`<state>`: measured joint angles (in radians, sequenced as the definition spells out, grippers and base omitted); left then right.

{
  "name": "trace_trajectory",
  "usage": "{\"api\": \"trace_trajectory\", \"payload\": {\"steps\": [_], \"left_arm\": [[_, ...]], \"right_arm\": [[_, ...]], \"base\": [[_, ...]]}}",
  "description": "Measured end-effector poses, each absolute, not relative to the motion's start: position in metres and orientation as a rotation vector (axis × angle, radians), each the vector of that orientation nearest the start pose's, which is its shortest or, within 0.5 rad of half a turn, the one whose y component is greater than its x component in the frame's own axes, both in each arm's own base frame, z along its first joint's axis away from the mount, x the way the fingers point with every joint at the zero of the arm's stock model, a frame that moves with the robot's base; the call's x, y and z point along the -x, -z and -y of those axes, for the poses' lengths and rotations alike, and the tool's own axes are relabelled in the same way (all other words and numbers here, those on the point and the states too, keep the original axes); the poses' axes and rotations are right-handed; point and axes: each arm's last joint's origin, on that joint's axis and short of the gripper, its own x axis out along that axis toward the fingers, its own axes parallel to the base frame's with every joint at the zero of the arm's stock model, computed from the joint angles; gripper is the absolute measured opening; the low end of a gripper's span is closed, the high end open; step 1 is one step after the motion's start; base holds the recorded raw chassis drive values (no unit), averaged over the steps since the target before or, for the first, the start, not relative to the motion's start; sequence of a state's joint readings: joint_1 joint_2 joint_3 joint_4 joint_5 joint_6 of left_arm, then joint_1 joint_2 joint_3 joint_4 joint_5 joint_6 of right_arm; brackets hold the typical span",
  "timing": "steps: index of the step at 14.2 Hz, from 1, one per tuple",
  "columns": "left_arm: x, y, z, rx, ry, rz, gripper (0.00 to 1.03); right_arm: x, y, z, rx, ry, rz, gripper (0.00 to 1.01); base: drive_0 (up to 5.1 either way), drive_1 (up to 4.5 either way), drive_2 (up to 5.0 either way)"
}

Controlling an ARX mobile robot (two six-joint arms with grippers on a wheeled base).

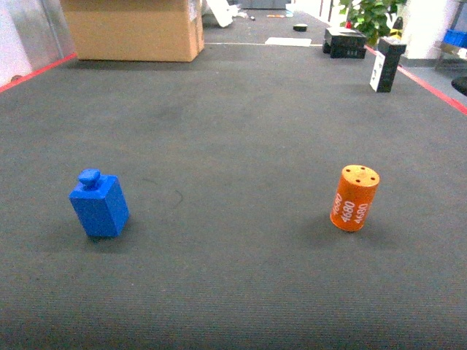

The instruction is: Sort blue parts and orange caps into right shelf containers

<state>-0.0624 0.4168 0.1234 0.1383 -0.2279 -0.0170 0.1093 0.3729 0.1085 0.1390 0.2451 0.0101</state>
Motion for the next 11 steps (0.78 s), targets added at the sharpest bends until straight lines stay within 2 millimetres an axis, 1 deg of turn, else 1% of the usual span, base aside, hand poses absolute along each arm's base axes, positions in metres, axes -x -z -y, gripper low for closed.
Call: {"api": "trace_trajectory", "payload": {"steps": [1, 2, 3, 4, 5, 6, 7, 8, 9, 10, 11], "left_arm": [[-0.146, -0.197, -0.001, -0.003, -0.17, -0.13, 0.98], [-0.172, -0.213, 0.003, -0.014, -0.107, -0.116, 0.98], [-0.198, -0.222, 0.007, -0.017, -0.057, -0.13, 0.98], [-0.225, -0.218, 0.014, -0.018, -0.011, -0.187, 0.98], [-0.245, -0.209, 0.021, -0.02, 0.024, -0.248, 0.98], [-0.26, -0.2, 0.028, -0.027, 0.046, -0.285, 0.98], [-0.273, -0.19, 0.034, -0.031, 0.064, -0.312, 0.98], [-0.284, -0.181, 0.039, -0.033, 0.076, -0.339, 0.98], [-0.299, -0.165, 0.044, -0.022, 0.082, -0.381, 0.98], [-0.31, -0.142, 0.048, -0.014, 0.091, -0.441, 0.98], [-0.313, -0.139, 0.048, -0.002, 0.095, -0.447, 0.98]], "right_arm": [[-0.142, -0.201, -0.007, 0.008, 0.147, -0.084, 0.98], [-0.166, -0.216, -0.013, 0.007, 0.123, -0.061, 0.98], [-0.192, -0.222, -0.023, 0.005, 0.069, -0.067, 0.98], [-0.221, -0.218, -0.035, 0.005, 0.025, -0.1, 0.98], [-0.243, -0.21, -0.045, 0.005, -0.01, -0.13, 0.98], [-0.261, -0.2, -0.054, 0.003, -0.041, -0.163, 0.98], [-0.276, -0.186, -0.062, 0.013, -0.067, -0.211, 0.98], [-0.286, -0.17, -0.069, 0.018, -0.089, -0.263, 0.98], [-0.296, -0.147, -0.076, 0.022, -0.123, -0.338, 0.98], [-0.305, -0.136, -0.081, 0.011, -0.133, -0.36, 0.98], [-0.306, -0.134, -0.081, 0.006, -0.135, -0.365, 0.98]], "base": [[0.0, 0.0, 0.0], [0.0, 0.0, 0.0], [0.0, 0.0, 0.0], [0.0, 0.0, 0.0], [0.0, 0.0, 0.0], [0.0, 0.0, 0.0], [0.0, 0.0, 0.0], [0.0, 0.0, 0.0], [0.0, 0.0, 0.0], [0.0, 0.0, 0.0], [0.0, 0.0, 0.0]]}}
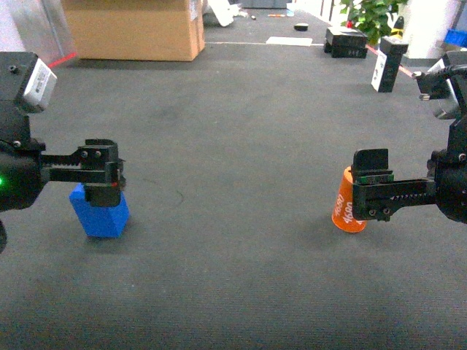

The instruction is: Sort blue parts and orange caps into right shelf containers

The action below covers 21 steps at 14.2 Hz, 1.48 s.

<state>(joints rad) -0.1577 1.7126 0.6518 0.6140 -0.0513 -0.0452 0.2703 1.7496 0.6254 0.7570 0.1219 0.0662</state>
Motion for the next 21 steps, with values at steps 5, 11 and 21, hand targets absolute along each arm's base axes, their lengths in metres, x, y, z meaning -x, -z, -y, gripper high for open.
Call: {"api": "trace_trajectory", "payload": {"steps": [5, 11, 21], "left_arm": [[-0.329, -0.11, 0.048, -0.001, 0.079, -0.51, 0.98], [-0.338, -0.095, 0.044, 0.019, 0.053, -0.554, 0.98], [-0.349, -0.087, 0.055, -0.028, 0.046, -0.568, 0.49]], "right_arm": [[-0.32, -0.112, -0.083, -0.003, -0.138, -0.431, 0.98], [-0.341, -0.084, -0.083, -0.022, -0.116, -0.504, 0.98], [-0.367, -0.074, -0.097, 0.049, -0.103, -0.464, 0.45]], "base": [[0.0, 0.0, 0.0], [0.0, 0.0, 0.0], [0.0, 0.0, 0.0]]}}
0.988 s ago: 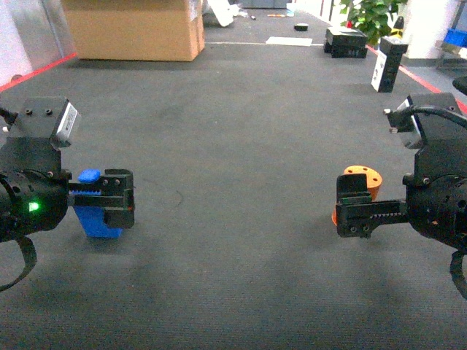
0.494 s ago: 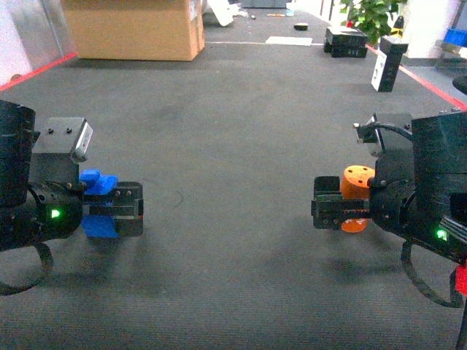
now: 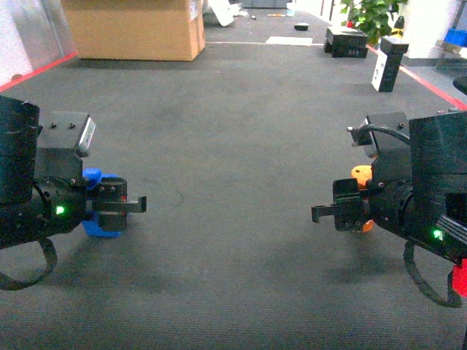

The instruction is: Sort blue parts and orange caps into right shelf containers

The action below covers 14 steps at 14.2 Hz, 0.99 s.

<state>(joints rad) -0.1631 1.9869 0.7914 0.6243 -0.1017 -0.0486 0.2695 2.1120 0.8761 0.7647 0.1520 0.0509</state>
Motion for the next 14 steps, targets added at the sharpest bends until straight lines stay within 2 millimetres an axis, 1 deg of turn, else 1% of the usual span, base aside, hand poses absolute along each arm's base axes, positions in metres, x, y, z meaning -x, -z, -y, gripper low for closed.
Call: {"api": "trace_trajectory", "payload": {"steps": [3, 7, 12, 13, 14], "left_arm": [[-0.35, -0.089, 0.055, -0.031, 0.043, -0.554, 0.44], [-0.347, -0.091, 0.054, -0.024, 0.041, -0.532, 0.44], [-0.339, -0.099, 0.052, -0.016, 0.033, -0.485, 0.44], [-0.336, -0.102, 0.051, -0.015, 0.026, -0.464, 0.44], [-0.326, -0.117, 0.049, -0.006, -0.002, -0.382, 0.44]], "right_arm": [[-0.365, -0.075, -0.096, 0.047, -0.103, -0.457, 0.45], [-0.36, -0.079, -0.095, 0.045, -0.096, -0.441, 0.45], [-0.351, -0.09, -0.091, 0.034, -0.079, -0.388, 0.45], [-0.347, -0.095, -0.09, 0.027, -0.073, -0.365, 0.45], [-0.336, -0.11, -0.086, 0.01, -0.059, -0.305, 0.45]], "base": [[0.0, 0.0, 0.0], [0.0, 0.0, 0.0], [0.0, 0.0, 0.0], [0.0, 0.0, 0.0], [0.0, 0.0, 0.0]]}}
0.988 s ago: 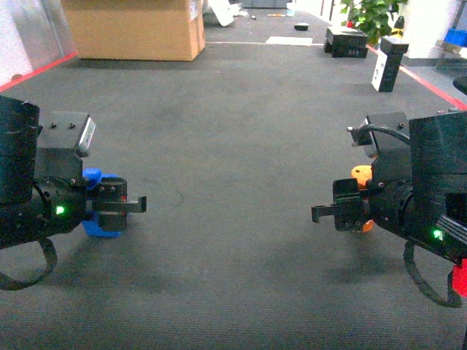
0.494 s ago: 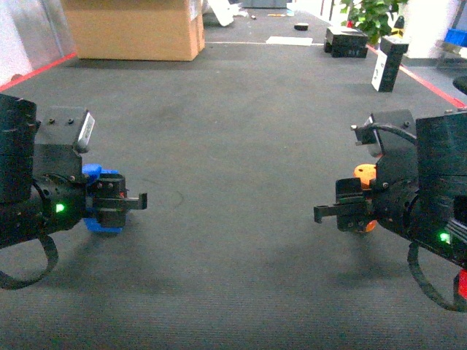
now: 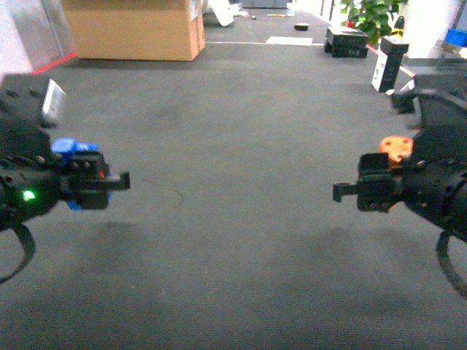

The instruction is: Sort blue parts and orange caps into right shelf containers

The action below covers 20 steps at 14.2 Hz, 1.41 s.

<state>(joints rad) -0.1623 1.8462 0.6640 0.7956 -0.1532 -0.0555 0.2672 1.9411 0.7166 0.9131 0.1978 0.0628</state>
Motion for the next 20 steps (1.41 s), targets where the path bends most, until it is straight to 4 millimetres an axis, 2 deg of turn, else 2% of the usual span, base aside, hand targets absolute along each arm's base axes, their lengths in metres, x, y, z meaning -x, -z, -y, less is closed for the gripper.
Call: {"api": "trace_trajectory", "payload": {"steps": [1, 2, 3, 4, 5, 6, 8, 10, 11, 14, 20], "left_arm": [[-0.317, -0.13, 0.048, -0.001, -0.021, -0.317, 0.44], [-0.302, -0.151, 0.047, 0.008, -0.052, -0.219, 0.44], [-0.263, -0.18, 0.044, 0.0, -0.096, -0.105, 0.44], [-0.202, -0.217, 0.039, -0.045, -0.201, 0.025, 0.43], [-0.158, -0.252, 0.043, -0.026, -0.194, 0.17, 0.43], [-0.143, -0.262, 0.043, -0.003, -0.221, 0.229, 0.43], [-0.144, -0.261, 0.044, -0.009, -0.218, 0.218, 0.43], [-0.14, -0.252, 0.034, -0.046, -0.062, 0.049, 0.43], [-0.132, -0.227, 0.025, -0.024, -0.008, -0.004, 0.43], [-0.125, -0.207, 0.015, -0.008, -0.005, -0.011, 0.43], [-0.115, -0.187, 0.0, -0.004, -0.002, -0.004, 0.43]], "right_arm": [[-0.326, -0.121, -0.083, 0.0, -0.047, -0.261, 0.45], [-0.311, -0.138, -0.076, -0.013, -0.022, -0.202, 0.45], [-0.276, -0.165, -0.061, -0.029, 0.033, -0.125, 0.45], [-0.218, -0.211, -0.048, -0.043, 0.107, 0.012, 0.45], [-0.167, -0.255, -0.046, -0.061, 0.124, 0.196, 0.45], [-0.146, -0.268, -0.046, -0.079, 0.17, 0.275, 0.45], [-0.148, -0.264, -0.046, -0.066, 0.175, 0.253, 0.45], [-0.142, -0.255, -0.036, 0.011, 0.038, 0.064, 0.45], [-0.134, -0.229, -0.026, 0.017, 0.009, -0.003, 0.45], [-0.127, -0.208, -0.016, 0.016, 0.006, -0.009, 0.45], [-0.116, -0.187, 0.001, 0.009, 0.007, -0.003, 0.45]], "base": [[0.0, 0.0, 0.0], [0.0, 0.0, 0.0], [0.0, 0.0, 0.0], [0.0, 0.0, 0.0], [0.0, 0.0, 0.0], [0.0, 0.0, 0.0], [0.0, 0.0, 0.0], [0.0, 0.0, 0.0], [0.0, 0.0, 0.0], [0.0, 0.0, 0.0], [0.0, 0.0, 0.0]]}}
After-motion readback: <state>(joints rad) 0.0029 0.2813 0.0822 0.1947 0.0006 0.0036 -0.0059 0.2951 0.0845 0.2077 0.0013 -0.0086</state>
